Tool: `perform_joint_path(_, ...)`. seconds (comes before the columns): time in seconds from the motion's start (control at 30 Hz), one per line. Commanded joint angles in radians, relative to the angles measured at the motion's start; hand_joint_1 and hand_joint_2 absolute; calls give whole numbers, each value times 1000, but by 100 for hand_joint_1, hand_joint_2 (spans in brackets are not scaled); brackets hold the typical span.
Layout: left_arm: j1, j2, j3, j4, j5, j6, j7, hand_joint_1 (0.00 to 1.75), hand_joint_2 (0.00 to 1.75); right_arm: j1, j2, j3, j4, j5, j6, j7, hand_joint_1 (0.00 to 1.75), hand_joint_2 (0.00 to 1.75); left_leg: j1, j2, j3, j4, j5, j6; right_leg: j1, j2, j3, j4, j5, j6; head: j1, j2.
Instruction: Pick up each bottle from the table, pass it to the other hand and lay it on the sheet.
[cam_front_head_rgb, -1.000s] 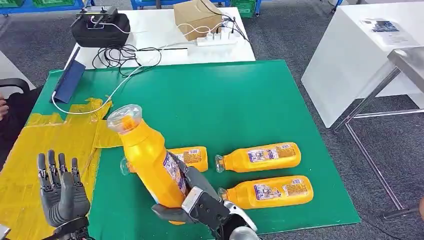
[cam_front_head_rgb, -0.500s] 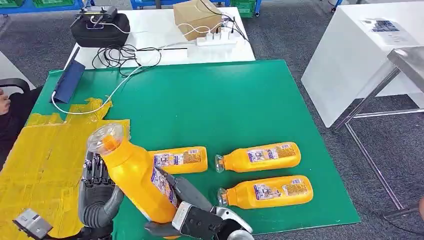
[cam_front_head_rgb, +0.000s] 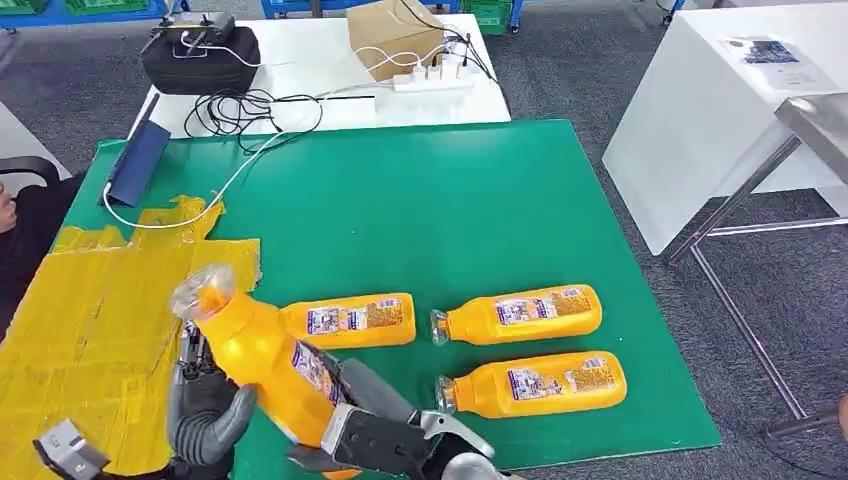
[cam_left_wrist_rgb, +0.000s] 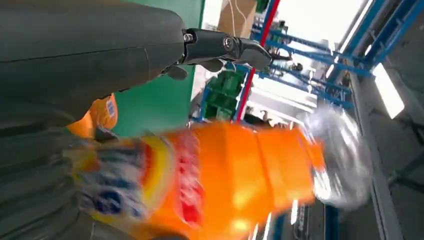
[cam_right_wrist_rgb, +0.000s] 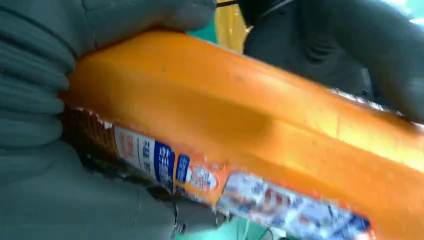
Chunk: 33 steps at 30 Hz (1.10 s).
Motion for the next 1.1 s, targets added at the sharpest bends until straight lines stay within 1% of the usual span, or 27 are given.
perform_joint_path(0.03, 5, 25, 11, 25, 4, -15, 7, 0, 175, 13, -90, -100, -19, 84, -88, 21, 175, 175, -1, -1, 3, -2, 0, 1, 0, -2, 3, -1, -1, -1, 0, 0)
perform_joint_path(0.07, 15, 21, 23, 19, 2, -19, 6, 0, 175, 39, -103, -152, -50, 92, -75, 21, 175, 175, -1, -2, 3, -1, -1, 2, 0, -3, 4, -1, -1, -1, 0, 0)
perform_joint_path(0.1, 23, 19, 30, 13, 0, -20, 6, 0, 175, 52, -122, -175, -75, 97, -67, 27, 175, 175, -1, -2, 6, -2, -1, 2, 0, -4, 6, -2, -2, -2, 0, 0)
perform_joint_path(0.13, 27, 16, 38, 10, -4, -25, 7, 0, 175, 62, -128, -199, -88, 104, -47, 31, 175, 175, -1, -2, 3, -1, -1, 2, 0, -4, 4, -1, -1, -1, 0, 0)
perform_joint_path(0.17, 33, 12, 46, 5, -10, -27, 9, 0, 175, 64, -143, -216, -95, 124, -30, 51, 175, 175, -1, -2, 5, -1, -1, 2, 0, -4, 6, -1, -2, -2, 0, 0)
perform_joint_path(0.23, 33, 9, 53, 6, -15, -30, 15, 0, 175, 42, -172, -217, -73, 135, 5, 80, 175, 175, -1, -2, 5, -2, -2, 2, 0, -3, 6, -1, -2, -2, 0, 0)
perform_joint_path(0.27, 31, 8, 56, 9, -16, -32, 17, 0, 175, 24, -183, -209, -50, 141, 27, 88, 175, 175, -1, -1, 2, -1, -1, 1, -1, -2, 3, -1, -1, -1, 0, 0)
perform_joint_path(0.3, 29, 7, 57, 11, -16, -33, 18, 0, 175, 13, -187, -205, -38, 141, 36, 92, 175, 175, -1, 0, 6, -2, -2, 2, 0, -2, 6, -2, -2, -2, 0, 0)
perform_joint_path(0.33, 26, 5, 59, 15, -16, -37, 20, 0, 175, -2, -187, -198, -17, 142, 41, 93, 175, 175, -2, 0, 3, -1, -1, 2, -1, -1, 3, -1, 0, -1, 0, 0)
perform_joint_path(0.37, 22, 5, 60, 19, -18, -38, 22, 0, 175, -21, -187, -183, 3, 152, 54, 96, 175, 175, -2, 0, 6, -2, -1, 2, -1, -2, 6, -2, -1, -2, 0, 0)
perform_joint_path(0.43, 17, 5, 57, 27, -23, -42, 28, 0, 175, -47, -180, -162, 31, 160, 62, 98, 175, 175, -2, 1, 7, -2, -2, 2, 0, -1, 6, -2, -1, -3, 0, 0)
perform_joint_path(0.47, 14, 11, 49, 32, -48, -38, 37, 0, 175, -82, -174, -127, 59, 169, 72, 103, 175, 175, -2, 2, 4, -2, -1, 1, -1, 1, 4, -1, 0, -2, 0, 0)
perform_joint_path(0.5, 14, 12, 47, 35, -54, -37, 36, 0, 175, -94, -168, -120, 68, 171, 74, 105, 175, 175, -1, 2, 7, -3, -2, 2, 0, 0, 6, -2, 0, -3, 0, 0)
perform_joint_path(0.53, 11, 20, 38, 40, -85, -28, 38, 0, 175, -115, -164, -97, 83, 177, 78, 106, 175, 175, -1, 3, 5, -2, -1, 2, 0, 1, 4, -1, 0, -2, 0, 0)
perform_joint_path(0.57, 9, 24, 32, 45, -103, -23, 38, 0, 175, -134, -158, -79, 95, 181, 82, 109, 175, 175, -1, 4, 7, -2, -2, 2, 0, 2, 5, -2, 0, -2, 0, 0)
perform_joint_path(0.63, 6, 29, 24, 54, -122, -18, 41, 0, 175, -159, -150, -51, 106, 187, 88, 113, 175, 175, -1, 3, 7, -3, -1, 2, 0, 1, 6, -2, 0, -2, 0, 0)
perform_joint_path(0.67, 5, 31, 21, 57, -138, -9, 44, 0, 175, -174, -148, -31, 110, 193, 97, 116, 175, 175, -1, 3, 5, -2, -1, 1, 0, 1, 4, -2, 0, -2, 0, 0)
perform_joint_path(0.7, 4, 33, 17, 61, -149, -4, 44, 0, 175, -187, -141, -13, 113, 196, 102, 116, 175, 175, -1, 3, 8, -3, -1, 2, 0, 1, 6, -2, 0, -2, 0, 0)
perform_joint_path(0.73, 3, 33, 14, 66, -150, -5, 44, 0, 175, -197, -130, 6, 113, 200, 106, 116, 175, 175, -1, 3, 5, -2, -1, 2, 0, 1, 4, -1, 0, -2, 0, 0)
perform_joint_path(0.83, 3, 33, 14, 67, -151, -4, 44, 0, 175, -198, -127, 10, 113, 202, 106, 120, 175, 175, -1, 2, 4, -2, 0, 1, 0, 0, 4, -1, 0, -1, 0, 0)
perform_joint_path(0.87, 3, 33, 14, 67, -151, -4, 44, 0, 175, -198, -127, 10, 113, 202, 106, 120, 175, 175, -1, 3, 7, -3, -1, 2, 0, 0, 6, -2, -1, -2, 0, 0)
perform_joint_path(0.93, 3, 33, 15, 67, -152, -2, 44, 0, 175, -201, -132, 24, 108, 199, 106, 121, 175, 175, -1, 2, 7, -3, -1, 2, 0, -1, 6, -2, -1, -2, 0, 0)
perform_joint_path(0.97, 4, 32, 17, 66, -153, 1, 44, 0, 175, -202, -127, 33, 99, 201, 101, 110, 175, 175, -1, 1, 5, -2, -1, 2, 0, -1, 5, -1, -1, -2, 0, 0)
perform_joint_path(1.0, 7, 30, 20, 65, -155, 6, 43, 0, 175, -196, -120, 40, 84, 200, 91, 106, 175, 175, -1, 1, 8, -3, -1, 2, 0, -1, 7, -2, -1, -2, 0, 0)
perform_joint_path(1.03, 10, 31, 21, 63, -157, 7, 43, 0, 175, -184, -112, 43, 66, 209, 73, 102, 175, 175, -1, 2, 8, -3, -2, 2, 0, 0, 7, -2, -1, -3, 0, 0)
perform_joint_path(1.07, 15, 28, 25, 59, -156, 9, 43, 0, 175, -166, -104, 41, 42, 228, 45, 99, 175, 175, -1, 2, 4, -2, -1, 2, 0, 0, 4, -1, -1, -2, 0, 0)
perform_joint_path(1.1, 17, 29, 25, 56, -156, 9, 43, 0, 175, -158, -99, 46, 32, 237, 37, 100, 175, 175, -1, 3, 7, -3, -2, 2, 0, 0, 6, -2, -1, -3, 0, 0)
